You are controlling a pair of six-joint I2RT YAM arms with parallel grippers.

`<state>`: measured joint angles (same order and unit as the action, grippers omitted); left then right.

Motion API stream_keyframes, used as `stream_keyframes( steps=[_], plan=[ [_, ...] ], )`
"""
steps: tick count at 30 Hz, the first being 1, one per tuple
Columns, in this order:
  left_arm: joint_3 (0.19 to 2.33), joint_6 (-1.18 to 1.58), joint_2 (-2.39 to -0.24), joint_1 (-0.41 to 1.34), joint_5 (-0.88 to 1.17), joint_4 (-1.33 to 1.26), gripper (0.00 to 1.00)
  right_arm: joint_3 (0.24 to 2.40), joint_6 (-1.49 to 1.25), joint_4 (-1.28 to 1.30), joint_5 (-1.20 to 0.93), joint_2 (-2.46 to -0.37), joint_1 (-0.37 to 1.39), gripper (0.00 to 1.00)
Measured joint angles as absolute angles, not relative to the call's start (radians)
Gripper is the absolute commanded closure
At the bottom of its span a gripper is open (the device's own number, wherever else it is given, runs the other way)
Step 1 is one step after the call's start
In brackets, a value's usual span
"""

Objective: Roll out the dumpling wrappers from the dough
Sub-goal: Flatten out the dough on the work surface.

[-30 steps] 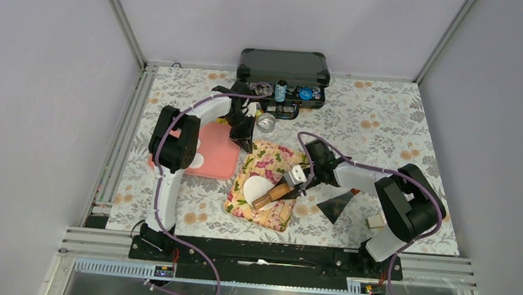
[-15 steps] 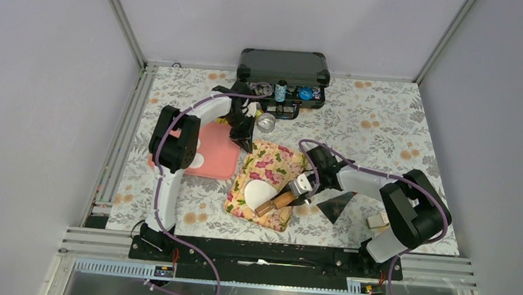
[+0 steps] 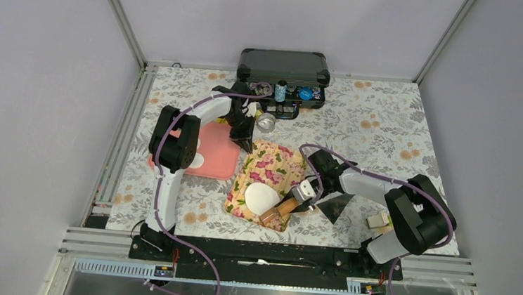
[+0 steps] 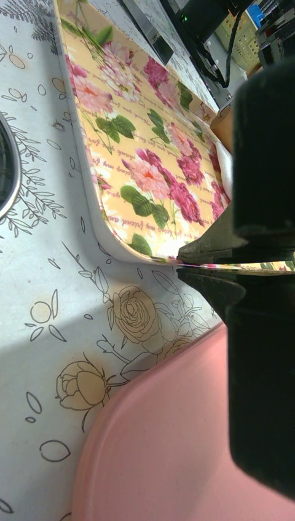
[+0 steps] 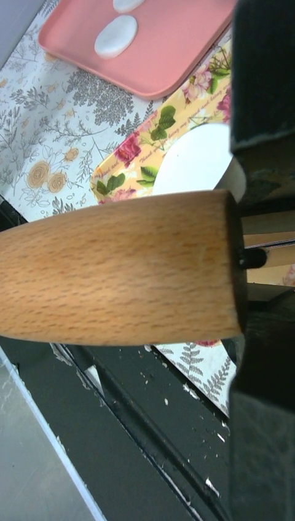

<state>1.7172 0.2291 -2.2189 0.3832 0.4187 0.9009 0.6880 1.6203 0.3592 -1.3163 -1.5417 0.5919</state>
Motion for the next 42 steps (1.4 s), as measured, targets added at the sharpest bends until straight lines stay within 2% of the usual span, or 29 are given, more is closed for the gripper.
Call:
stream_keyframes(
  steps=[15, 22, 29, 36, 42],
  plan=[
    [1.717, 0.229, -2.219, 0.382, 0.419, 0.901, 1.0, 0.679, 1.583, 0.38, -1.294, -1.513, 0.594, 1.0],
    [1.717, 0.235, -2.219, 0.382, 0.42, 0.884, 1.0, 0.649, 1.258, 0.237, -1.158, -1.402, 0.598, 1.0],
    [1.717, 0.241, -2.219, 0.382, 0.419, 0.862, 1.0, 0.755, 0.883, 0.166, -1.086, -1.397, 0.569, 1.0],
    [1.717, 0.241, -2.219, 0.386, 0.419, 0.862, 1.0, 0.778, 0.433, -0.209, -1.023, -1.482, 0.571, 1.0],
    [1.717, 0.241, -2.219, 0.387, 0.419, 0.862, 1.0, 0.768, 0.274, -0.347, -0.971, -1.58, 0.605, 1.0]
  ],
)
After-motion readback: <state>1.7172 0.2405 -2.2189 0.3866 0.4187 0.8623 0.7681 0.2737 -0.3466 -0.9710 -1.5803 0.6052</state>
